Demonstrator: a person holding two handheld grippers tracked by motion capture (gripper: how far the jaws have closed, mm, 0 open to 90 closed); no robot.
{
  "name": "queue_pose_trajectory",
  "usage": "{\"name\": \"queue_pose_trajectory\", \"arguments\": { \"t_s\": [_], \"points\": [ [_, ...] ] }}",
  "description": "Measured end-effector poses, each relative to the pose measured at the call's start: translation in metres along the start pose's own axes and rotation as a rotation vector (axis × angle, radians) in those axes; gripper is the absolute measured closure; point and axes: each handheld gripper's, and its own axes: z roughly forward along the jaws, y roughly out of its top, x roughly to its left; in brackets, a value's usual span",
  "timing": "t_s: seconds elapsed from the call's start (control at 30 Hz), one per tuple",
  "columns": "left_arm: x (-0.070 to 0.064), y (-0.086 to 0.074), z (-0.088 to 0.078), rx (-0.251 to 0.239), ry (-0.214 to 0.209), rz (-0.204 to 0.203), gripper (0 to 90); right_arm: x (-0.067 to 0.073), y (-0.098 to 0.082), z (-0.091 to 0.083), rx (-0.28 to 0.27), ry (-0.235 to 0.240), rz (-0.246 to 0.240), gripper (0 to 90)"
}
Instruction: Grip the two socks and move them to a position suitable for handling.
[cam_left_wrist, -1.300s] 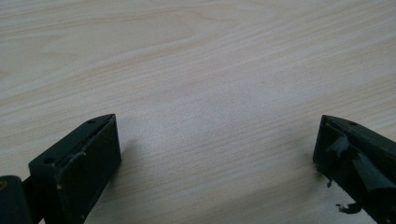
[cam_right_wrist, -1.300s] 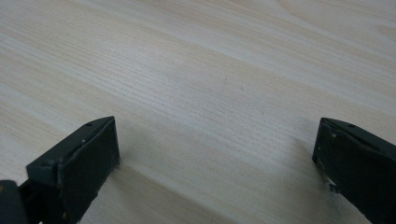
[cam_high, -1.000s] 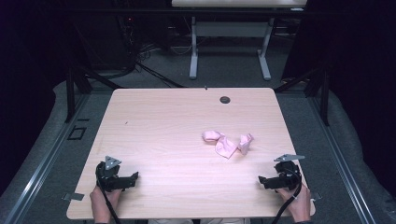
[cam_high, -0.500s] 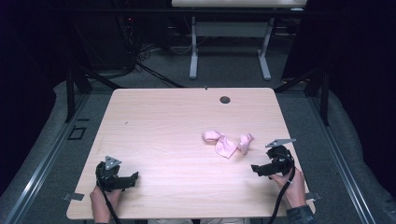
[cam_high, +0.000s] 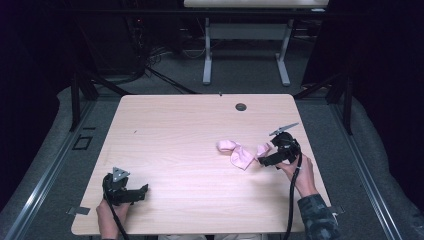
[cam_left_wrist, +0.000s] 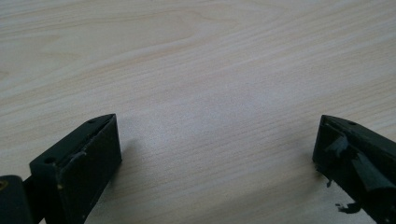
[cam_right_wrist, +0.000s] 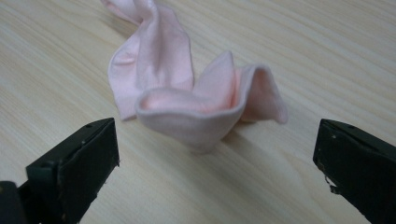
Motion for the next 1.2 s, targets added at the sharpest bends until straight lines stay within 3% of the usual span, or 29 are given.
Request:
{"name": "queue_pose_trajectory", "arguments": {
  "t_s": [0.07, 0.13, 0.23, 0.27, 0.33, 0.53, 0.73, 0.93, 1.07, 1.2],
  "points": [
    [0.000, 0.000, 0.000, 0.000, 0.000, 0.000, 0.8, -0.001, 0.006, 0.006, 0.007, -0.014, -0.010, 1.0],
    [0.000, 0.000, 0.000, 0.000, 0.000, 0.000, 0.8, -0.001, 0.010, 0.009, 0.030, 0.002, -0.009, 3.3],
    [0.000, 0.000, 0.000, 0.000, 0.000, 0.000, 0.8, -0.002, 0.014, 0.016, 0.035, -0.011, -0.005, 11.9],
    [0.000, 0.000, 0.000, 0.000, 0.000, 0.000, 0.9, -0.003, 0.015, 0.018, 0.032, 0.003, 0.006, 19.3],
    [0.000, 0.000, 0.000, 0.000, 0.000, 0.000, 0.8, -0.004, 0.015, 0.020, 0.027, 0.004, 0.018, 21.5],
    [0.000, 0.000, 0.000, -0.001, 0.001, 0.001, 1.0, -0.008, 0.014, 0.026, 0.063, -0.023, 0.053, 52.9],
    [0.000, 0.000, 0.000, -0.001, 0.000, 0.001, 1.1, -0.010, 0.012, 0.027, 0.070, -0.035, 0.069, 73.2],
    [0.000, 0.000, 0.000, -0.001, 0.001, 0.001, 1.1, -0.007, 0.011, 0.012, 0.050, -0.045, 0.048, 75.6],
    [0.000, 0.000, 0.000, -0.002, 0.000, 0.000, 1.2, 0.004, 0.010, -0.007, 0.007, -0.017, 0.031, 75.5],
    [0.000, 0.000, 0.000, -0.002, 0.000, 0.000, 1.2, 0.025, 0.008, -0.027, -0.007, 0.024, -0.008, 75.3]
  ]
}}
